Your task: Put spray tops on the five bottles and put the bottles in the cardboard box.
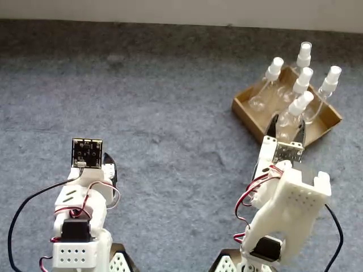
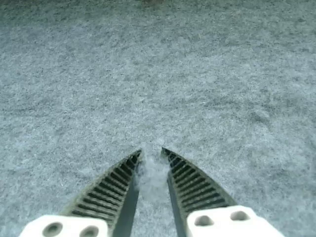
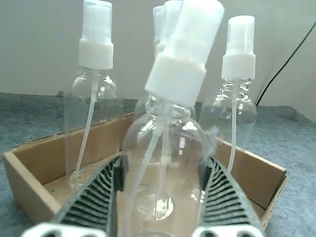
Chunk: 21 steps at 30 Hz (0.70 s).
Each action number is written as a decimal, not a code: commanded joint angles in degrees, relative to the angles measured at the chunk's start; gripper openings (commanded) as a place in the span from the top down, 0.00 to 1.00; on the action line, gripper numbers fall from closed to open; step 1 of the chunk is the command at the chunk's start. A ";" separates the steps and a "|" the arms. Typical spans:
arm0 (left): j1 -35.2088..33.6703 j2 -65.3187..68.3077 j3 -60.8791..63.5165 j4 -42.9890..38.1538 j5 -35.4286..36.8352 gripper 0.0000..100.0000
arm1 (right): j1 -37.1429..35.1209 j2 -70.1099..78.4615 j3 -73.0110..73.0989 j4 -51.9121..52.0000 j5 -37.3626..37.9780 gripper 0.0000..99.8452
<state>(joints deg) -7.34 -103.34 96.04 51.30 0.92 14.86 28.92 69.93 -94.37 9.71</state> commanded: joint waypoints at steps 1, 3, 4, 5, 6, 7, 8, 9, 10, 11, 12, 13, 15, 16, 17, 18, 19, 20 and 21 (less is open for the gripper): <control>1.19 0.40 1.10 -0.26 -0.44 1.00 | -0.40 -0.57 -1.01 0.66 -0.35 0.86; 1.19 0.40 1.10 -0.26 -0.44 1.00 | -0.40 -0.57 -1.01 0.66 -0.18 0.81; 1.19 0.40 1.10 -0.26 -0.44 1.00 | -0.40 -0.66 -1.01 0.57 -0.35 0.80; 1.19 0.40 1.10 -0.26 -0.44 1.00 | -0.31 -0.66 -1.10 0.57 -0.26 0.80; 1.19 0.40 1.10 -0.26 -0.44 1.00 | -0.22 -0.66 -1.10 0.57 -0.18 0.80; 1.19 0.40 1.10 -0.26 -0.44 1.00 | -0.22 -0.66 -1.10 0.57 -0.26 0.80; 1.19 0.40 1.10 -0.26 -0.44 1.00 | -0.13 -0.66 -1.10 0.57 -0.26 0.80; 1.19 0.40 1.10 -0.26 -0.44 1.00 | -0.13 -0.66 -1.10 0.57 -0.35 0.79; 1.19 0.40 1.10 -0.26 -0.44 1.00 | -0.13 -0.66 -1.10 0.22 -0.35 0.79; 1.19 0.40 1.10 -0.26 -0.44 1.00 | -0.22 -0.66 -1.01 -0.92 -0.35 0.79; 1.19 0.40 1.10 -0.26 -0.44 1.00 | -0.31 -0.66 -0.92 -2.51 -0.35 0.79; 1.19 0.40 1.10 -0.26 -0.44 1.00 | -0.40 -0.66 -0.92 -3.82 -0.09 0.79; 1.19 0.40 1.10 -0.26 -0.44 1.00 | -0.75 -0.66 -0.66 -4.35 -0.09 0.78; 1.19 0.40 1.10 -0.26 -0.44 1.00 | -0.92 -0.66 -0.66 -4.09 -0.09 0.76; 1.19 0.40 1.10 -0.26 -0.44 1.00 | -1.01 -0.66 -0.57 -3.74 -0.09 0.74; 1.19 0.40 1.10 -0.26 -0.44 1.00 | -1.01 -0.66 -0.57 -3.65 -0.09 0.73; 1.19 0.40 1.10 -0.26 -0.44 1.00 | -1.01 -0.66 -0.57 -3.65 -0.09 0.72; 1.19 0.40 1.10 -0.26 -0.44 1.00 | -1.01 -0.66 -0.57 -3.65 -0.09 0.72; 1.19 0.40 1.10 -0.26 -0.44 1.00 | -1.01 -0.66 -0.57 -3.65 -0.09 0.72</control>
<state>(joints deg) -7.34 -103.34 96.04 51.30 0.92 14.68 29.01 69.93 -96.57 9.71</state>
